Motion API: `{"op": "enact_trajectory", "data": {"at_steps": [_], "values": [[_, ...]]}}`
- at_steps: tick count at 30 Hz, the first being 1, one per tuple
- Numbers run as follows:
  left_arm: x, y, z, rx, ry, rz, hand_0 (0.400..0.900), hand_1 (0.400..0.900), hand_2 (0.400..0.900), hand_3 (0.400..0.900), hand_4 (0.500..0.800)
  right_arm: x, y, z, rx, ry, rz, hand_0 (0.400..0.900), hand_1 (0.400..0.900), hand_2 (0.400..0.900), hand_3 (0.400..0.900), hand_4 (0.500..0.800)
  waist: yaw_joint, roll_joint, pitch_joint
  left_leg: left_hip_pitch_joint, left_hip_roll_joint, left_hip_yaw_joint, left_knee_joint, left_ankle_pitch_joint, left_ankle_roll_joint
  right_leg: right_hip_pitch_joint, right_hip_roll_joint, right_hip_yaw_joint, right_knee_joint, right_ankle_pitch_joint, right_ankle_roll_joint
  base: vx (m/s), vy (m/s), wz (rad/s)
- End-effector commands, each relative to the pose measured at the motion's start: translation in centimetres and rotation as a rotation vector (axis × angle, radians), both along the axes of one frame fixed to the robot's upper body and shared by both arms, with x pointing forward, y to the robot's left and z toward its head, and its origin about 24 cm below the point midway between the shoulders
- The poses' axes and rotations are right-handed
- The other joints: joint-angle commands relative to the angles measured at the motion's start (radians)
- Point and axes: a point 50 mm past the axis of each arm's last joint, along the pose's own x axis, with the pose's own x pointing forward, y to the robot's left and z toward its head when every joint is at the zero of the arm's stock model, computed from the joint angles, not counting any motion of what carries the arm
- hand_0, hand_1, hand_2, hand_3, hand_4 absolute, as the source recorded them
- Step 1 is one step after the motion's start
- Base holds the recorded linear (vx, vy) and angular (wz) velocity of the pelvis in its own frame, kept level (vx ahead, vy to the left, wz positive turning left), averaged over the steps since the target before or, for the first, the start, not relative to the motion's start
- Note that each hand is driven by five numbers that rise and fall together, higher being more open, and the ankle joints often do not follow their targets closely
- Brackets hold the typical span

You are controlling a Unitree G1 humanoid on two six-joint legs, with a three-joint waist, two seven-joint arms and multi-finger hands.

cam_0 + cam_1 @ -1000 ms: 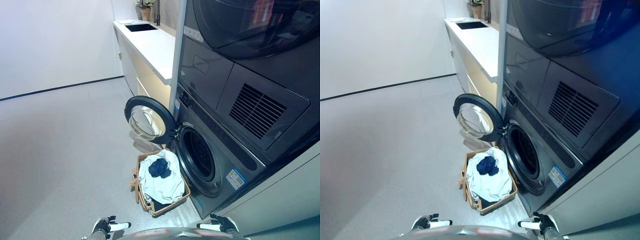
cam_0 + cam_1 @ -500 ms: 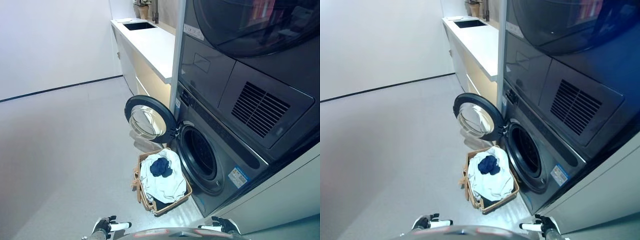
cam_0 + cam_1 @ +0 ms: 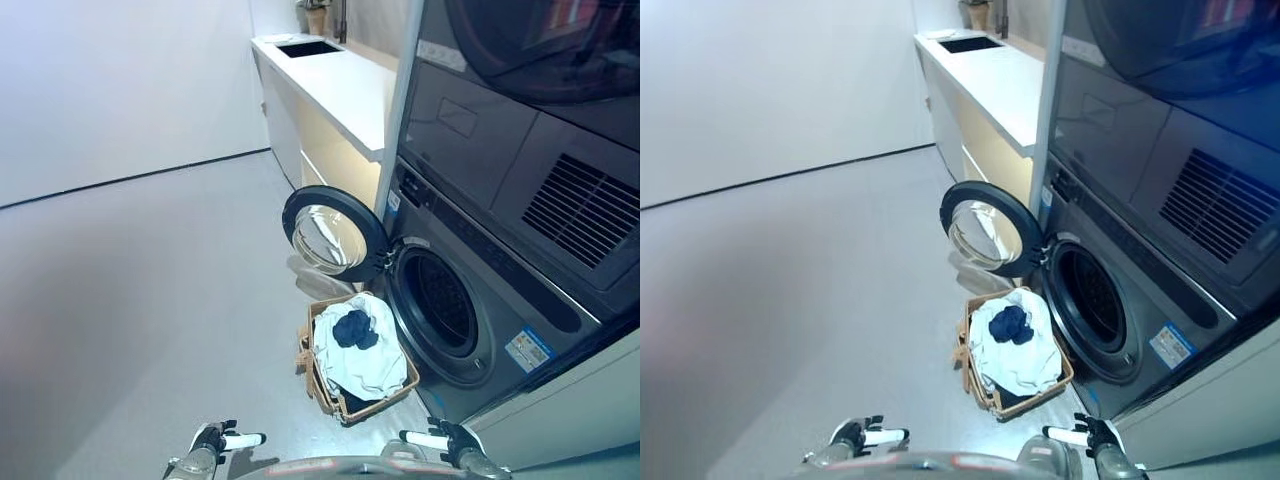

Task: Put the clothes in the basket into the washing machine.

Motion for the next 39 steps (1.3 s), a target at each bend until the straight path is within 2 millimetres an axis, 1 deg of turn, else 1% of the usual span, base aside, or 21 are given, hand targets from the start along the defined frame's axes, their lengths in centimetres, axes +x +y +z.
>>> {"op": "enact_trajectory", "data": {"at_steps": [1,4,8,10,11,14,16,18,21,24,27,28,30,31,32,33,34,36,37,38,39], "values": [[2.2,1.3,0.9,0.034,-0.087,0.002,0.900,0.900,0.900,0.900,0.800,-0.9,-0.9,0.0,-0.032,0.016,-0.031,0.900,0.900,0.900,0.900,0.800,-0.040,-0.036,-0.006,0.031,-0.074,0.010,0.157,-0.214,-0.052,-0.042,0.029,0.057,-0.202,0.296,0.052,0.20,-0.040,0.20],[2.7,1.4,1.1,0.037,-0.108,0.006,0.900,0.900,0.900,0.900,0.800,-0.4,-0.8,0.1,-0.028,0.003,-0.028,0.900,0.900,0.900,0.900,0.800,-0.053,-0.049,-0.006,0.061,-0.073,-0.002,0.152,-0.237,-0.060,-0.069,0.055,0.072,-0.285,0.343,0.071,0.19,-0.040,0.23],[3.2,1.3,1.2,0.045,-0.119,-0.002,0.900,0.900,0.900,0.900,0.800,-0.1,-0.8,0.2,-0.027,-0.007,-0.034,0.900,0.900,0.900,0.900,0.800,-0.067,-0.057,-0.019,0.107,-0.055,-0.035,0.137,-0.258,-0.068,-0.092,0.074,0.101,-0.293,0.378,0.079,0.23,-0.076,0.32],[3.5,1.2,1.3,0.044,-0.127,-0.002,0.900,0.900,0.900,0.900,0.800,0.1,-0.8,0.2,-0.027,-0.011,-0.031,0.900,0.900,0.900,0.900,0.800,-0.071,-0.058,-0.027,0.130,-0.039,-0.051,0.128,-0.264,-0.073,-0.105,0.084,0.101,-0.269,0.376,0.078,0.26,-0.113,0.27],[3.7,1.0,1.3,0.041,-0.131,-0.005,0.900,0.900,0.900,0.900,0.800,0.0,-0.8,0.2,-0.027,-0.010,-0.029,0.900,0.900,0.900,0.900,0.800,-0.072,-0.056,-0.035,0.144,-0.029,-0.059,0.124,-0.268,-0.079,-0.102,0.088,0.093,-0.260,0.355,0.074,0.28,-0.156,0.21],[4.4,0.8,1.5,0.040,-0.153,0.002,0.900,0.900,0.900,0.900,0.800,0.6,-1.0,0.5,-0.038,-0.027,-0.025,0.900,0.900,0.900,0.900,0.800,-0.075,-0.043,-0.053,0.163,0.019,-0.069,0.126,-0.254,-0.105,-0.100,0.117,0.081,-0.244,0.327,0.055,0.28,-0.194,0.23],[4.9,0.5,1.6,0.036,-0.160,0.003,0.900,0.900,0.900,0.900,0.800,1.0,-1.3,0.6,-0.046,-0.039,-0.033,0.900,0.900,0.900,0.900,0.800,-0.082,-0.029,-0.063,0.169,0.060,-0.084,0.120,-0.221,-0.128,-0.107,0.137,0.059,-0.203,0.286,0.041,0.29,-0.199,0.44],[4.9,0.6,1.6,0.041,-0.157,-0.004,0.900,0.900,0.900,0.900,0.800,0.7,-1.5,0.7,-0.047,-0.042,-0.050,0.900,0.900,0.900,0.900,0.800,-0.091,-0.020,-0.072,0.181,0.101,-0.094,0.112,-0.175,-0.154,-0.111,0.152,0.037,-0.170,0.257,0.027,0.29,-0.208,0.38],[5.4,0.6,1.8,0.044,-0.174,0.007,0.900,0.900,0.900,0.900,0.800,0.8,-2.1,0.9,-0.065,-0.049,-0.054,0.900,0.900,0.900,0.900,0.800,-0.096,-0.011,-0.078,0.160,0.136,-0.104,0.130,-0.117,-0.183,-0.121,0.175,0.014,-0.155,0.231,0.010,0.22,-0.213,0.10],[6.4,0.6,2.2,0.043,-0.212,0.012,0.900,0.900,0.900,0.900,0.800,1.5,-2.8,1.3,-0.088,-0.076,-0.063,0.900,0.900,0.900,0.900,0.800,-0.100,-0.001,-0.078,0.136,0.153,-0.112,0.161,-0.043,-0.204,-0.125,0.207,0.015,-0.139,0.204,-0.009,0.19,-0.187,-0.05],[6.9,0.7,2.5,0.049,-0.225,-0.001,0.900,0.900,0.900,0.900,0.800,1.4,-3.2,1.5,-0.095,-0.085,-0.077,0.900,0.900,0.900,0.900,0.800,-0.100,0.001,-0.078,0.095,0.166,-0.105,0.249,0.061,-0.230,-0.091,0.246,0.025,-0.137,0.166,-0.040,0.21,-0.197,-0.03],[7.0,0.8,2.5,0.052,-0.228,0.000,0.900,0.900,0.900,0.900,0.800,1.3,-3.2,1.4,-0.096,-0.082,-0.075,0.900,0.900,0.900,0.900,0.800,-0.099,-0.003,-0.078,0.075,0.162,-0.109,0.306,0.104,-0.234,-0.067,0.259,0.032,-0.147,0.159,-0.054,0.24,-0.211,-0.08],[7.3,0.7,2.7,0.047,-0.238,-0.004,0.900,0.900,0.900,0.900,0.800,1.3,-3.3,1.5,-0.100,-0.082,-0.071,0.900,0.900,0.900,0.900,0.800,-0.084,-0.024,-0.066,-0.011,0.111,-0.122,0.488,0.173,-0.247,-0.009,0.268,0.057,-0.173,0.148,-0.075,0.21,-0.193,-0.12],[7.4,0.7,2.7,0.045,-0.239,-0.002,0.900,0.900,0.900,0.900,0.800,1.4,-3.3,1.5,-0.101,-0.086,-0.067,0.900,0.900,0.900,0.900,0.800,-0.081,-0.033,-0.059,-0.041,0.105,-0.101,0.541,0.187,-0.242,0.012,0.266,0.062,-0.177,0.146,-0.079,0.18,-0.197,-0.05],[7.4,0.7,2.7,0.041,-0.241,0.000,0.900,0.900,0.900,0.900,0.800,1.5,-3.4,1.6,-0.107,-0.091,-0.065,0.900,0.900,0.900,0.900,0.800,-0.081,-0.042,-0.055,-0.070,0.131,-0.048,0.564,0.192,-0.223,0.034,0.265,0.065,-0.177,0.135,-0.089,0.18,-0.182,-0.08],[7.6,0.5,2.8,0.038,-0.246,-0.008,0.900,0.900,0.900,0.900,0.800,1.6,-3.4,1.6,-0.109,-0.095,-0.067,0.900,0.900,0.900,0.900,0.800,-0.073,-0.052,-0.045,-0.114,0.142,-0.014,0.565,0.163,-0.200,0.053,0.264,0.076,-0.176,0.125,-0.095,0.18,-0.145,-0.22],[7.7,0.4,2.8,0.036,-0.248,-0.011,0.900,0.900,0.900,0.900,0.800,1.7,-3.3,1.6,-0.108,-0.100,-0.071,0.900,0.900,0.900,0.900,0.800,-0.061,-0.061,-0.037,-0.161,0.134,0.002,0.562,0.119,-0.181,0.072,0.262,0.091,-0.177,0.118,-0.096,0.17,-0.086,-0.34],[7.6,0.2,2.7,0.029,-0.250,-0.008,0.900,0.900,0.900,0.900,0.800,1.7,-3.2,1.6,-0.111,-0.095,-0.074,0.900,0.900,0.900,0.900,0.800,-0.040,-0.076,-0.029,-0.257,0.123,0.023,0.529,0.037,-0.149,0.105,0.257,0.117,-0.179,0.102,-0.093,0.19,-0.038,-0.43],[7.4,0.3,2.6,0.034,-0.245,-0.007,0.900,0.900,0.900,0.900,0.800,1.9,-3.1,1.6,-0.112,-0.097,-0.067,0.900,0.900,0.900,0.900,0.800,-0.032,-0.080,-0.027,-0.295,0.138,0.030,0.472,0.014,-0.142,0.122,0.256,0.132,-0.182,0.091,-0.089,0.19,0.012,-0.48],[7.3,0.2,2.6,0.031,-0.243,-0.006,0.900,0.900,0.900,0.900,0.800,1.9,-3.1,1.6,-0.111,-0.098,-0.063,0.900,0.900,0.900,0.900,0.800,-0.024,-0.080,-0.024,-0.301,0.148,0.027,0.435,0.006,-0.143,0.139,0.254,0.140,-0.188,0.087,-0.087,0.19,0.065,-0.51],[7.3,0.1,2.6,0.032,-0.242,-0.008,0.900,0.900,0.900,0.900,0.800,2.0,-3.1,1.6,-0.117,-0.097,-0.051,0.900,0.900,0.900,0.900,0.800,-0.017,-0.074,-0.023,-0.320,0.171,0.019,0.331,0.023,-0.153,0.157,0.257,0.152,-0.199,0.075,-0.081,0.19,0.080,-0.49]]}}
